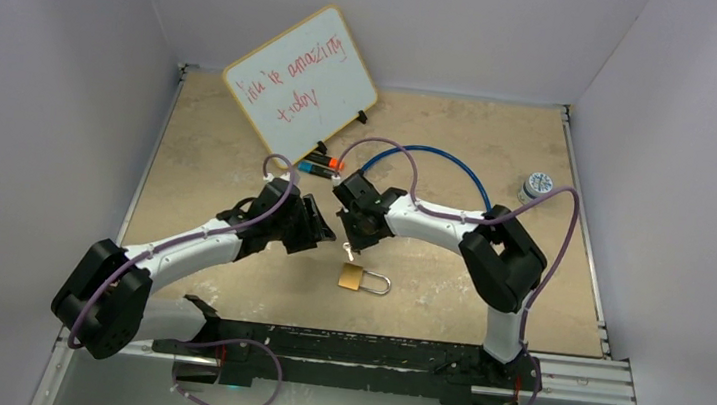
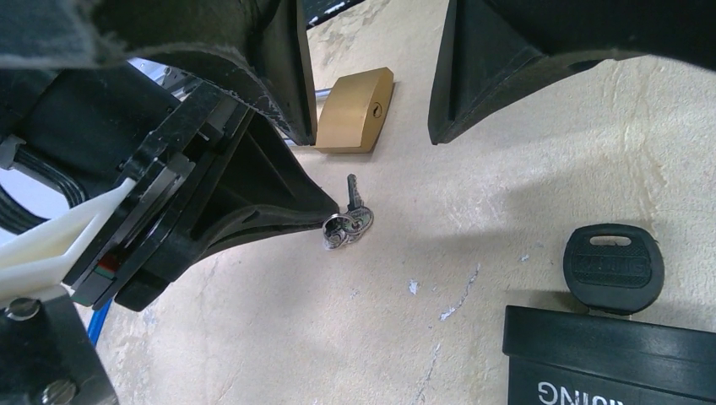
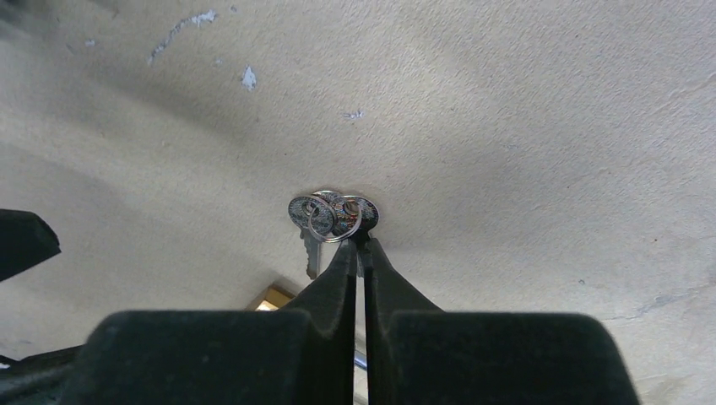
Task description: Unlock with the key
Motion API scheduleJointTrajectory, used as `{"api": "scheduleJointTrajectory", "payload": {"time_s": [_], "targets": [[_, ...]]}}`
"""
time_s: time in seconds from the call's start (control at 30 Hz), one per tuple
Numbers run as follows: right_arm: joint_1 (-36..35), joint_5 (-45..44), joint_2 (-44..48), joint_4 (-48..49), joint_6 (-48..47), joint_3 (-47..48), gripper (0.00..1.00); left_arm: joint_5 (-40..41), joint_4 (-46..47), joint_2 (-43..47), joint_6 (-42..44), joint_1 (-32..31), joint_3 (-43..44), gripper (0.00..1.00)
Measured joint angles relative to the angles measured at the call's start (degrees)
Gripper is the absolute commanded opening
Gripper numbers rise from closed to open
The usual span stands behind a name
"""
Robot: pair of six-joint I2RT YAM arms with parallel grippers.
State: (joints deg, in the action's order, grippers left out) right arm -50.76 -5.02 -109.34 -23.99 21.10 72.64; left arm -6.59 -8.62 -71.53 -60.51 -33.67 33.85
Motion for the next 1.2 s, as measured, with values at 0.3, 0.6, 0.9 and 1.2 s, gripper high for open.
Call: {"api": "scheduleJointTrajectory", "payload": {"time_s": [0.3,0.6,0.9,1.2], "targets": [[0.9,3.32,2.19,0.79,4.59,0.0,0.0,-0.04,0.98,0.02,-0.17,0.0,-0.55,0.52],[0.96,5.88,4.44,1.14,5.44,0.0,0.0,0.55,0.81,1.75,-1.07,0.0,-1.99,0.52],[0.96,7.67,4.42,1.03,5.2,0.02,0.19,-0.68,1.55,2.78,-4.59,0.0,-2.62,0.55],[0.96,2.99,1.09,-1.29,-0.2,1.97,0.42,0.26,0.44,4.37,-5.11,0.0,-2.62,0.56]]}}
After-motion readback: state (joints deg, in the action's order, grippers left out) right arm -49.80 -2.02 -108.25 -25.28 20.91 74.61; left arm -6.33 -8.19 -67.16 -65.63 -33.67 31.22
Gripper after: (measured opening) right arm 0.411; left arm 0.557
